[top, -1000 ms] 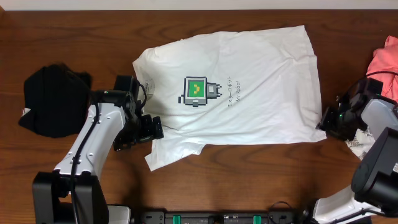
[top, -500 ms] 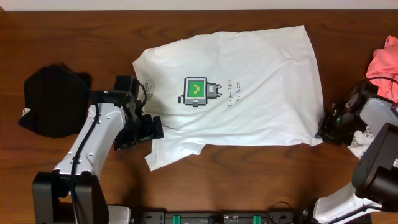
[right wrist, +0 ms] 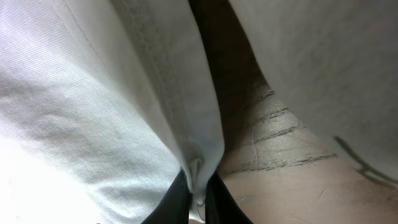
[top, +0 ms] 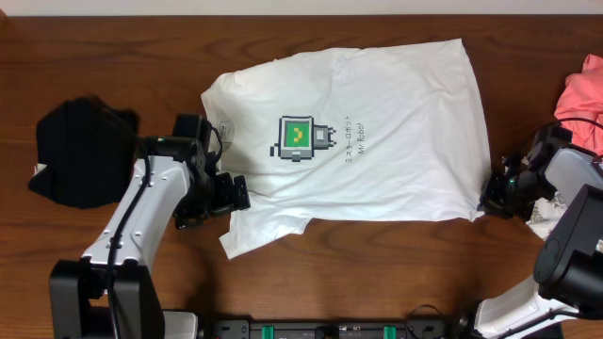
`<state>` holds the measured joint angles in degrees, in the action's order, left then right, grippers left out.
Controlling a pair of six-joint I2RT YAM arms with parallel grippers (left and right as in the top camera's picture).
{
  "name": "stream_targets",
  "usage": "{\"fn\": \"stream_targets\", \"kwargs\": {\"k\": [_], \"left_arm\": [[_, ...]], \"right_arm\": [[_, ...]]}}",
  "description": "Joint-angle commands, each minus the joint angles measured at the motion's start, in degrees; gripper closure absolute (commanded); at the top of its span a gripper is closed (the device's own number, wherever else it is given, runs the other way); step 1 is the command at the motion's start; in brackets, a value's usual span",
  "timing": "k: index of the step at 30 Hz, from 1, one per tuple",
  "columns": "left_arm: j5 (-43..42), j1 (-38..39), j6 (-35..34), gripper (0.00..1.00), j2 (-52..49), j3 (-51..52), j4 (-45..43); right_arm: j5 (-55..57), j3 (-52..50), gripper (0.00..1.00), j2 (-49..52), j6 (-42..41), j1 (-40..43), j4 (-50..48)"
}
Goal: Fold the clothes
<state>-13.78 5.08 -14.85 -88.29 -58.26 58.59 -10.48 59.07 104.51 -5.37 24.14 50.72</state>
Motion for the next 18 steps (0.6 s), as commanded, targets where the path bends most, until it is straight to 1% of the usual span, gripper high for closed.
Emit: {"fn": "stream_targets", "kwargs": {"k": [1, 4, 9, 13, 18], "left_arm": [[-0.72, -0.02, -0.28, 0.01, 0.31, 2.27, -0.42], [-0.83, -0.02, -0.26, 0.01, 0.31, 4.94, -3.32], [-0.96, -0.02, 0.44, 0.01, 0.31, 9.86, -11.50], [-4.07, -0.02, 2.56, 0.00, 0.31, 11.63, -15.93], [-4.87, 0.02, 2.54, 0.16, 0.28, 12.52, -16.70]], "right_arm": [[0.57, -1.11, 0.91, 1.27, 0.02, -0.33, -0.15], [0.57, -1.11, 0.91, 1.27, 0.04, -0.33, -0.15], [0.57, -1.11, 0.91, 1.27, 0.02, -0.33, -0.13], [0.57, -1.11, 0.91, 1.27, 0.02, -0.33, -0.13], [0.55, -1.11, 0.91, 1.27, 0.02, -0.33, -0.11]]}}
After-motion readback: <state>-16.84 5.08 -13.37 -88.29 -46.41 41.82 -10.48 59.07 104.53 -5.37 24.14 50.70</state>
